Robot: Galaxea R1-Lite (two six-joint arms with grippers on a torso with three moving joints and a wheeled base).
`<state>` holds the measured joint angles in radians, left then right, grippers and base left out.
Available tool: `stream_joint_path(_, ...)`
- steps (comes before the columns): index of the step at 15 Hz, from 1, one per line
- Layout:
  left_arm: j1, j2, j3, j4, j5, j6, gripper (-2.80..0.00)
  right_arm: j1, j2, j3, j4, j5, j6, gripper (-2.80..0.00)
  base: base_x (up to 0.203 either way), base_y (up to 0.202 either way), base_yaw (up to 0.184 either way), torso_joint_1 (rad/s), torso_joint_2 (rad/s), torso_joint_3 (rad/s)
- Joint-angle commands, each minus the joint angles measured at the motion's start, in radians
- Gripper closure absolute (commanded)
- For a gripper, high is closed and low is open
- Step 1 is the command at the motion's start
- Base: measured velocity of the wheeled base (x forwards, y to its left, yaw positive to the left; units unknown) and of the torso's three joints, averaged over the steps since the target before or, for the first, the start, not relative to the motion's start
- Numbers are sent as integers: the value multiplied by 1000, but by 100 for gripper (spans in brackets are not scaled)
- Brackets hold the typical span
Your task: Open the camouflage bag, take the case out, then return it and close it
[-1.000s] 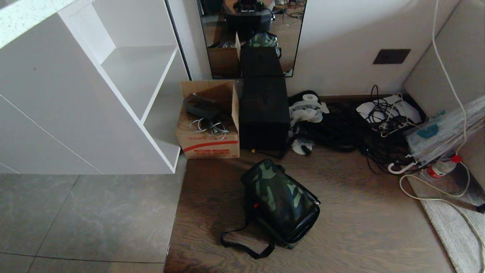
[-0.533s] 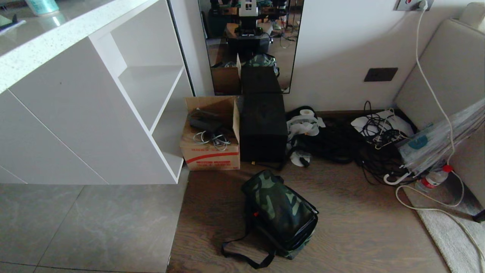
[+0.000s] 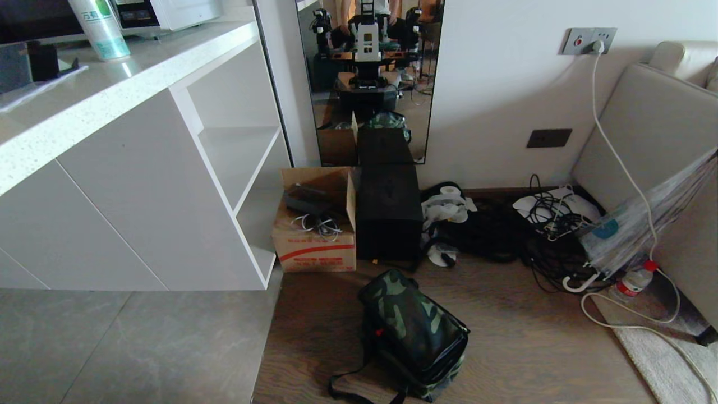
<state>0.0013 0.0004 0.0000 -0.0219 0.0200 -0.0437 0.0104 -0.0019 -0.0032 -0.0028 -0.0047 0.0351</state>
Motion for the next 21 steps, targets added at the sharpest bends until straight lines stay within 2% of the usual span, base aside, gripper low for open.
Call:
stream_joint_path(1, 0, 0, 10, -1, 0, -1, 0, 0, 2, 0, 0, 2, -7, 0, 0, 0, 0, -2, -2, 203)
stream_joint_path(11, 0, 0, 11, -1, 0, 1, 0, 0, 2, 2, -3, 10, -28, 0, 0, 0, 0, 3, 3, 191)
stream_joint_path(12, 0, 0, 11, -1, 0, 1, 0, 0, 2, 2, -2, 12, -47, 0, 0, 0, 0, 2, 3, 69)
stream_joint_path(21, 0, 0, 11, -1, 0, 1, 0, 0, 2, 2, 0, 6, -40, 0, 0, 0, 0, 0, 0, 4)
